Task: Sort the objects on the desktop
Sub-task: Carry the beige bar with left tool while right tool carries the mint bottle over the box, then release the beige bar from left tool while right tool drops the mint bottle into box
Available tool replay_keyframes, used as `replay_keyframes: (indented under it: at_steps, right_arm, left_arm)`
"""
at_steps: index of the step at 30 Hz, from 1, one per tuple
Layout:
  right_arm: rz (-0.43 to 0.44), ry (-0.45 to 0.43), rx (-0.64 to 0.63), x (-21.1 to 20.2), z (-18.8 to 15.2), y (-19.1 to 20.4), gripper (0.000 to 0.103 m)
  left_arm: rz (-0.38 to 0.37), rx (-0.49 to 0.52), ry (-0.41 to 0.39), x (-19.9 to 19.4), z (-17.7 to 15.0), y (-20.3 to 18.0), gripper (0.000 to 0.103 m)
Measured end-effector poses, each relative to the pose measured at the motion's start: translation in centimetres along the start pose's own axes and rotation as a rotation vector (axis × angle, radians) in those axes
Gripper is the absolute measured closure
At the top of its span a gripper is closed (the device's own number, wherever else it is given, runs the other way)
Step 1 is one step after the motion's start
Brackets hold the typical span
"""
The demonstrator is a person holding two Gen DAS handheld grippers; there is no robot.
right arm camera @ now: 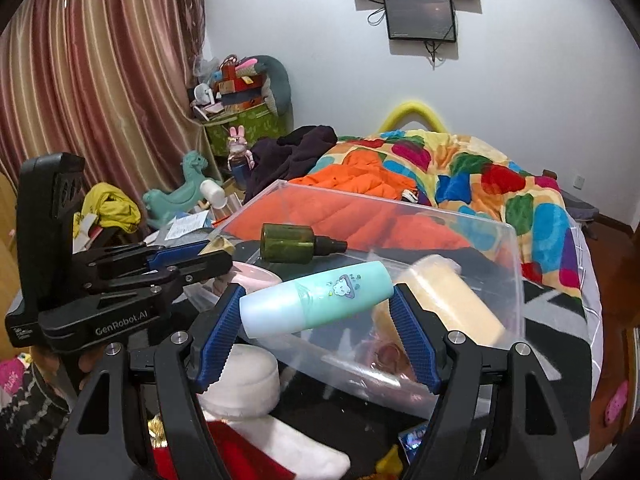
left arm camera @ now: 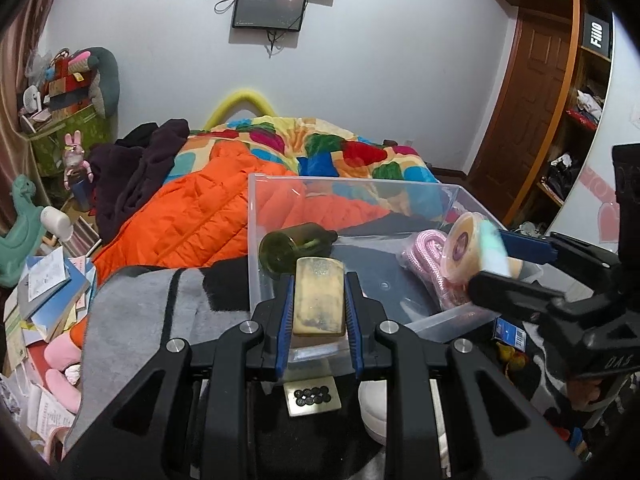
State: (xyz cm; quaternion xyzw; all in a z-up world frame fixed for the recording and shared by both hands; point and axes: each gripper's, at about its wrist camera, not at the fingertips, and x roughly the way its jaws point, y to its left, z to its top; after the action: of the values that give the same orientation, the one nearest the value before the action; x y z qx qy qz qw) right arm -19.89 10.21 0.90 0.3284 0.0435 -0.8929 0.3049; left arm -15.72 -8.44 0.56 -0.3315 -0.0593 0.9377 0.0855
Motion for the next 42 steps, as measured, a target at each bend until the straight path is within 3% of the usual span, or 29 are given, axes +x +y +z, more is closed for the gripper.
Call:
replay_keyframes:
  at_steps: [11,15,18,29,33,38,40,42]
  right_arm:
    - [-0.008,0.060,-0.032,2.3,-0.1,0.9,0.032]
    - [-0.012,0.069,-0.027,2.5,-0.1,0.8,0.032]
    - [-0.016,0.071,-0.031,2.4,-0.1,0.9,0.032]
    - [-0.036,0.037,-0.038,0.5,-0.1,1.1,0.032]
    - [-0.039,0.026,-0.025,-0.8,-0.4,0.7,0.031]
    - [-0.047,0.026,0.008,-2.1,-1.2,-0.4,0.030]
    - [-0.054,0.031,0.013,-2.8,-1.6,-0.8,0.029]
    - [-0.065,0.030,0.016,-3.3,-2.0,-1.1,0.029]
  left_arm:
    - [0.025,0.055,-0.034,0.0,-0.6,-0.8,0.078]
    - [0.016,0.068,-0.039,-0.1,-0.8,-1.1,0.070]
    - [0.034,0.086,-0.051,-0.2,-0.9,-1.6,0.058]
    - [0.037,0.052,-0.084,-1.1,-0.6,-0.9,0.055]
    - [0.050,0.048,-0.097,-1.9,-0.5,-0.8,0.048]
    - [0.075,0.064,-0.087,-2.6,-0.5,-1.2,0.047]
    - [0.084,0.070,-0.080,-2.9,-0.6,-1.4,0.038]
    - [0.104,0.082,-0.084,-3.3,-0.8,-1.7,0.037]
